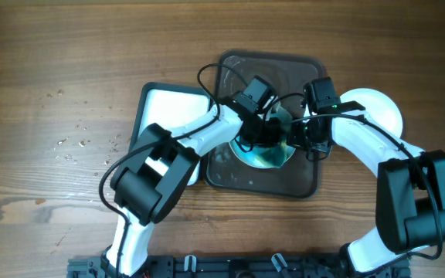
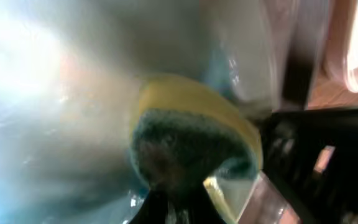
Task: Clean dirty plates on tray and stack at the side
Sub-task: 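Scrub the plate with the sponge using the left gripper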
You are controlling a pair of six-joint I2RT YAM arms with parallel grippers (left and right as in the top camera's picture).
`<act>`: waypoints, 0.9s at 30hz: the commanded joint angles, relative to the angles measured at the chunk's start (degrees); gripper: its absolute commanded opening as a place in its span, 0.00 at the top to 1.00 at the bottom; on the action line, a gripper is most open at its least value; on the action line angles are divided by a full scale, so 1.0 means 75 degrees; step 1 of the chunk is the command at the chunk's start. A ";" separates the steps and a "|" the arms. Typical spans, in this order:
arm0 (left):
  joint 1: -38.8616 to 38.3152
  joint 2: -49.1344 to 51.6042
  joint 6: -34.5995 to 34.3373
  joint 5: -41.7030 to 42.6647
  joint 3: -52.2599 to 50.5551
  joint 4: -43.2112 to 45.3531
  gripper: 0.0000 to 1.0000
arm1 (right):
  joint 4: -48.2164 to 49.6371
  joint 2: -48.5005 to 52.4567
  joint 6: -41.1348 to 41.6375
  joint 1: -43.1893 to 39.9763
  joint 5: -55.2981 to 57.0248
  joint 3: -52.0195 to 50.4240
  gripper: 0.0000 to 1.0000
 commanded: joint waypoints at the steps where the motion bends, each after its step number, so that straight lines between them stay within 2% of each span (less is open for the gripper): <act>1: 0.0425 0.0236 0.0749 -0.0927 -0.0245 -0.0965 0.96 | -0.0111 0.0350 -0.0096 0.0029 0.0536 -0.0178 0.96; 3: 0.0819 0.0236 0.0988 -0.1667 -0.0245 -0.1460 0.96 | -0.0117 0.0350 -0.0093 0.0029 0.0536 -0.0178 0.96; 8: 0.1728 0.0189 0.1498 -0.2270 -0.0245 -0.2148 0.96 | -0.0105 0.0350 -0.0093 0.0029 0.0536 -0.0178 0.96; 13: 0.2139 -0.0149 0.1647 -0.2250 -0.0210 -0.2133 0.96 | -0.0085 0.0350 -0.0090 0.0029 0.0536 -0.0178 0.95; 18: 0.1953 -0.0166 0.1577 -0.0315 -0.0187 -0.2226 0.96 | -0.0067 0.0350 -0.0090 0.0029 0.0536 -0.0178 0.96; 24: 0.1084 -0.0152 0.0341 0.1081 -0.0219 -0.2585 0.96 | -0.0067 0.0350 -0.0087 0.0029 0.0536 -0.0178 0.96; 27: 0.0673 -0.0152 -0.0233 0.1172 -0.0219 -0.2518 0.96 | -0.0070 0.0350 -0.0090 0.0029 0.0536 -0.0178 0.96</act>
